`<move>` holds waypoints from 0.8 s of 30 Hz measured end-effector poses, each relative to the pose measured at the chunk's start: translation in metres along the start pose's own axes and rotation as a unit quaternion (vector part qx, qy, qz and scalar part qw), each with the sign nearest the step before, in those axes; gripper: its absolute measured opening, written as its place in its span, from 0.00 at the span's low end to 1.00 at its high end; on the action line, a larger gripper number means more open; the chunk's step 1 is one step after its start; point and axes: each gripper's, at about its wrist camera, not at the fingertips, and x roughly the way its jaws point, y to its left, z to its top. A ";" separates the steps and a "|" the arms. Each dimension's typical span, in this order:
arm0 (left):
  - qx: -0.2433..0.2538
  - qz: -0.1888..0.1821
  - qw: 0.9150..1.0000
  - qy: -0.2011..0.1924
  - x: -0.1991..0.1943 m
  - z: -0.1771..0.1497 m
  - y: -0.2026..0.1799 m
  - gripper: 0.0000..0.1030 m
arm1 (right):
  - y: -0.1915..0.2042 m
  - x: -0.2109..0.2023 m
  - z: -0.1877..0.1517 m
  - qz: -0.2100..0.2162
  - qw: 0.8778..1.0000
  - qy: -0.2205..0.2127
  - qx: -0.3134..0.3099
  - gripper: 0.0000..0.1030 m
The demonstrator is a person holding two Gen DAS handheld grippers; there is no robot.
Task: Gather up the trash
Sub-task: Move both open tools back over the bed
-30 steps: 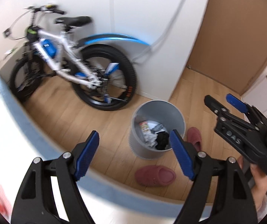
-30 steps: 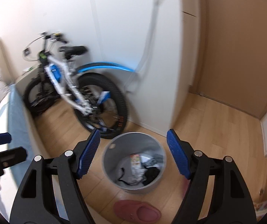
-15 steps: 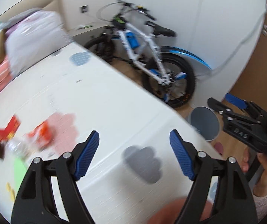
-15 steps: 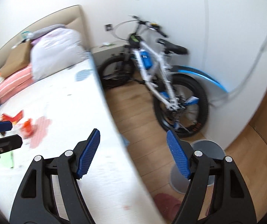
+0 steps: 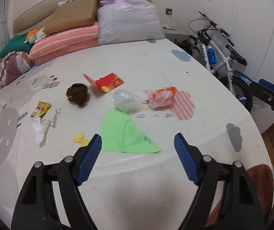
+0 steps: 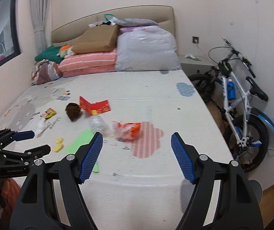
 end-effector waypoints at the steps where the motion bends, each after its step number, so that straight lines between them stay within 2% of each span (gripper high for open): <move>1: -0.009 0.006 1.000 -0.001 -0.004 -0.005 0.013 0.76 | 0.018 0.006 0.004 0.013 1.000 0.002 -0.007 0.69; 7: -0.043 0.040 0.998 0.004 -0.001 -0.021 0.072 0.78 | 0.087 0.039 0.013 0.044 0.998 0.017 -0.031 0.69; 10: -0.062 0.042 0.997 0.005 0.013 -0.024 0.095 0.78 | 0.108 0.063 0.013 0.044 0.998 0.030 -0.038 0.69; 14: -0.101 0.039 0.994 0.005 0.042 -0.028 0.117 0.78 | 0.121 0.100 0.007 0.038 0.997 0.049 -0.035 0.69; 20: -0.135 0.032 0.989 0.043 0.099 -0.036 0.136 0.78 | 0.123 0.163 -0.014 0.030 0.995 0.095 -0.016 0.69; 24: -0.139 0.031 0.987 0.073 0.129 -0.043 0.140 0.78 | 0.133 0.192 -0.035 0.031 0.991 0.128 -0.039 0.69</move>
